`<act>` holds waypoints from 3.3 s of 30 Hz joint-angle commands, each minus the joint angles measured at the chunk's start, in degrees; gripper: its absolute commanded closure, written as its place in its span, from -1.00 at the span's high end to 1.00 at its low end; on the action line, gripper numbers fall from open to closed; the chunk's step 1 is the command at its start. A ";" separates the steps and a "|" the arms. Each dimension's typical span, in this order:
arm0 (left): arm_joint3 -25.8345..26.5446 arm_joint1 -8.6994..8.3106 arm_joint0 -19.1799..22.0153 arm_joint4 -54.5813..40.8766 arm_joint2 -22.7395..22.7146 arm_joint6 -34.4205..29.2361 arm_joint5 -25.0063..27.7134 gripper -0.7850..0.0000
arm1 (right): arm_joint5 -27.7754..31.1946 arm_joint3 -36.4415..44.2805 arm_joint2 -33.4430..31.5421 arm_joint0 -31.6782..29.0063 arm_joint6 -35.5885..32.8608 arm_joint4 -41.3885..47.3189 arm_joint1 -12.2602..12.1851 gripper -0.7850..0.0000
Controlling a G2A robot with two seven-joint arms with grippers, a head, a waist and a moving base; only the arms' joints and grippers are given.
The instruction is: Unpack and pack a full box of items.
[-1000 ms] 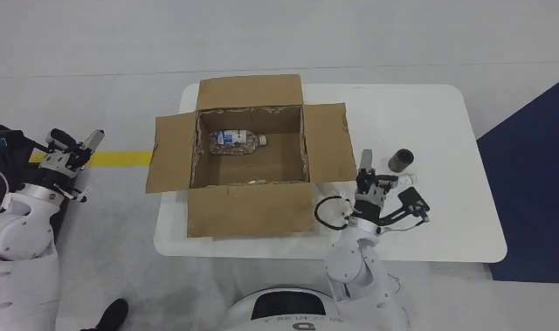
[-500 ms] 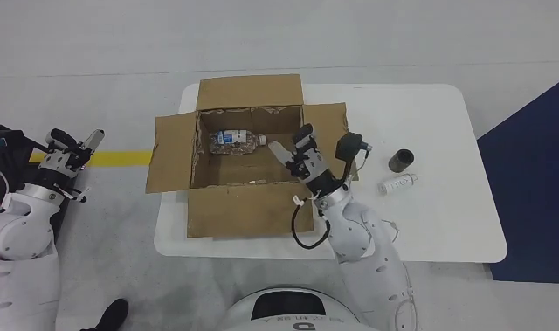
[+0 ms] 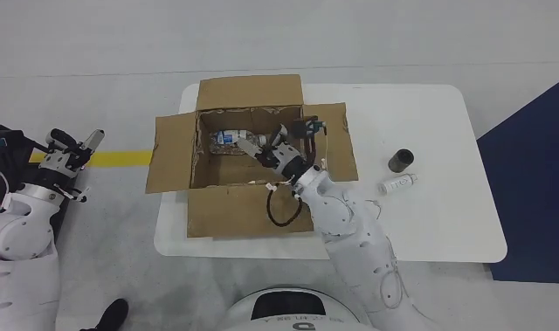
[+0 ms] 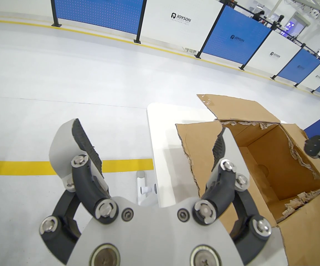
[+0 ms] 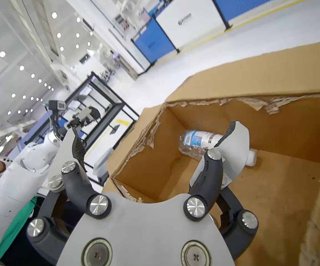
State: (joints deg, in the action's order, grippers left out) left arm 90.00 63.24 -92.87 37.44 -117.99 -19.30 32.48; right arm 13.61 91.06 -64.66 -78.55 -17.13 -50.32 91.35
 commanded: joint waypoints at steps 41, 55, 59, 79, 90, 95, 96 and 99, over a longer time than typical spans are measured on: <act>0.00 0.00 0.00 0.00 0.00 0.00 0.00 1.00 | -14.39 -52.75 20.54 36.29 -22.56 -5.77 10.08 -0.03; 0.00 0.00 0.00 0.00 0.00 0.00 0.00 1.00 | -14.24 -20.16 13.09 19.13 -31.32 -19.55 2.80 0.00; 0.00 0.00 0.00 0.00 0.00 0.00 0.00 1.00 | -14.81 -18.10 14.26 18.50 -31.71 -21.58 2.75 0.11; 0.00 0.00 0.00 0.00 0.00 0.00 0.00 1.00 | -21.04 -37.96 26.51 33.31 -25.83 -18.39 10.29 1.00; 0.00 0.00 0.00 0.00 0.00 0.00 0.00 1.00 | -21.97 -53.02 32.51 41.18 -26.56 -15.75 16.98 1.00; 0.00 0.00 0.00 0.00 0.00 0.00 0.00 1.00 | -21.09 -58.73 33.55 43.65 -26.09 -14.09 19.64 0.93; 0.00 0.00 0.00 0.00 0.00 0.00 0.00 1.00 | -20.78 -59.77 33.73 44.04 -26.10 -13.81 20.13 0.89; 0.00 0.00 0.00 0.00 0.00 0.00 0.00 1.00 | -19.94 -62.70 34.14 45.08 -26.23 -12.96 21.53 0.82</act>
State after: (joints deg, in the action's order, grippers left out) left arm 90.00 63.24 -92.87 37.44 -117.99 -19.30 32.48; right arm -6.58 29.36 -30.62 -33.77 -43.30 -63.54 112.46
